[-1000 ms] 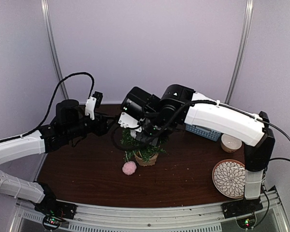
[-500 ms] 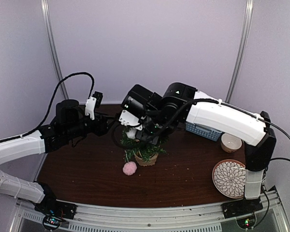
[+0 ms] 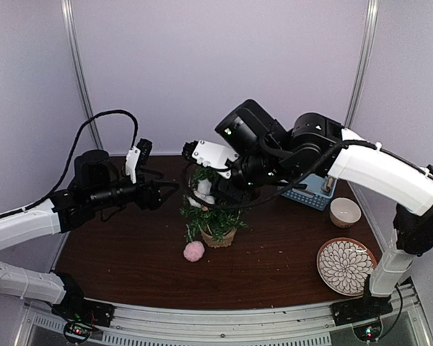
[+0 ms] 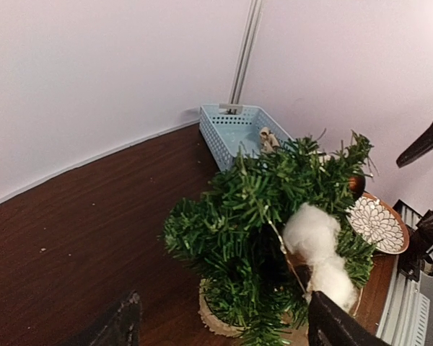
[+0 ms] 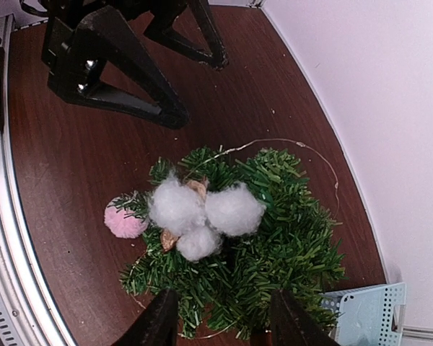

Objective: Decorate the small christmas tree

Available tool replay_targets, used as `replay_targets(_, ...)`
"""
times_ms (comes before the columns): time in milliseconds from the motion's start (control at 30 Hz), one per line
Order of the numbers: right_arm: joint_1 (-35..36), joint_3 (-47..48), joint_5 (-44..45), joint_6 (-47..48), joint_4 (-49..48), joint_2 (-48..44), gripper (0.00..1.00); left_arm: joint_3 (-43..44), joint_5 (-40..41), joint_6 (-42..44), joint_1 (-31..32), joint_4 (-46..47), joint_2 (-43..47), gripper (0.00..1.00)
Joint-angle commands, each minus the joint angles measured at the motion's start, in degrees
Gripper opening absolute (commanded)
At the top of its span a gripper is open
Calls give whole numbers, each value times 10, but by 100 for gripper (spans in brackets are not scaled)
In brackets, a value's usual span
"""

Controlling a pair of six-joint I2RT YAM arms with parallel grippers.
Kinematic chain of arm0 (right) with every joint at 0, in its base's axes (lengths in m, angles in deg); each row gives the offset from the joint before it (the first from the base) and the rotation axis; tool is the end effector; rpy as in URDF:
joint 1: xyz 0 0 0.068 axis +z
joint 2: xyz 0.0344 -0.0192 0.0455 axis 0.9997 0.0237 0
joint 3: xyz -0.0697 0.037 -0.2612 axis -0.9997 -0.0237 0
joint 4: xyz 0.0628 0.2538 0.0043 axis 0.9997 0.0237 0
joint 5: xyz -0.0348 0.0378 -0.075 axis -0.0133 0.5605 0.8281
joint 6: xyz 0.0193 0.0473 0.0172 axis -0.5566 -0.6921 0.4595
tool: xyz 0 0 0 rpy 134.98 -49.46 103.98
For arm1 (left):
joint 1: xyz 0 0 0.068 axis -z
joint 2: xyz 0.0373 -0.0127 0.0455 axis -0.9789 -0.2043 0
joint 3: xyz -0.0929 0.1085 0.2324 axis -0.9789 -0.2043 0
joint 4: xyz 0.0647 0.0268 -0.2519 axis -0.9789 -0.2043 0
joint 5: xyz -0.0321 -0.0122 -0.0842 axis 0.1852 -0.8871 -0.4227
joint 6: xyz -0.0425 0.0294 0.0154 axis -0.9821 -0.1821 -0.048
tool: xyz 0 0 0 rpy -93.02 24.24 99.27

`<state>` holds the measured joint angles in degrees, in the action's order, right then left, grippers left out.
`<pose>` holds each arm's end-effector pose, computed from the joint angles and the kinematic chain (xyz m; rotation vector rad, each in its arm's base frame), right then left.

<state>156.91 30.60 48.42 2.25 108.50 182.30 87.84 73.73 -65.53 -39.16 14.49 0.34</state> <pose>0.1441 0.3393 0.4104 -1.4351 1.8687 0.2002 0.1898 -0.1645 0.3009 0.5391 1.7919 -0.8871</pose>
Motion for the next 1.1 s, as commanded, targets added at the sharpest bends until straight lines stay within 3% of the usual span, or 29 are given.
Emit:
replay_targets(0,-16,-48,-48,-9,-70,-51,47,0,-66,17,5,18,-4,80)
replay_targets(267,-89,-159,-140,-56,-177,-163,51,25,-83,23,19,20,-38,80)
replay_targets(433,-133,-205,-170,-79,-196,-212,53,47,-75,25,24,18,-67,80)
replay_targets(1067,-232,-311,-227,-121,-236,-267,55,114,-31,43,36,-22,-167,77)
